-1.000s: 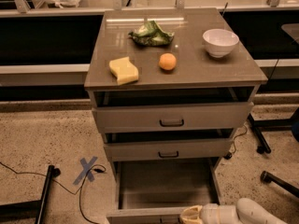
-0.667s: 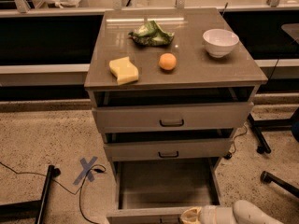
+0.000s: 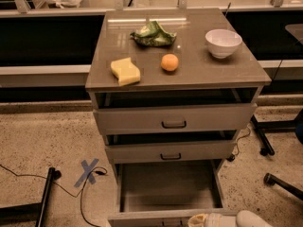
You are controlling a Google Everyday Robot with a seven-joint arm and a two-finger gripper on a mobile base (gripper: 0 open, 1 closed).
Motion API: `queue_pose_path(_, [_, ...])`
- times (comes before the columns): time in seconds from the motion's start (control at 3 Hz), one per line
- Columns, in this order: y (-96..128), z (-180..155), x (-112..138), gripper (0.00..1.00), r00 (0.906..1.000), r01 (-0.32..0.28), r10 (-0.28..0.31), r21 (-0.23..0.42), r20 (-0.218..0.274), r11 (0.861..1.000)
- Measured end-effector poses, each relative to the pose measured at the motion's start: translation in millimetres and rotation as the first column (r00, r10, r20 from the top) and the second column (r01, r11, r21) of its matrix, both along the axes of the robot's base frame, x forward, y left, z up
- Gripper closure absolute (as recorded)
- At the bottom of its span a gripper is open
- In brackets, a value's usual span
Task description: Close bottom drawer
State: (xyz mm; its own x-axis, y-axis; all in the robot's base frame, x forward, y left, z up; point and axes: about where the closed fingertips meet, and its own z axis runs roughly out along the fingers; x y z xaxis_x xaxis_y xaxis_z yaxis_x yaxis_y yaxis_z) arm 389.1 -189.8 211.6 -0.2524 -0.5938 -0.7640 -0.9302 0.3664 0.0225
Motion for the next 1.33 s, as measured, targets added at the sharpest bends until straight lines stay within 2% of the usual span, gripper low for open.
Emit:
queue_pose_path(0.67, [-14, -25, 22, 1.0, 0.9997, 0.003, -0.002, -0.046, 0.026, 0.999])
queue_pose_path(1.33, [-4, -25, 63, 1.0, 0.9978, -0.011, 0.015, -0.052, 0.064, 0.999])
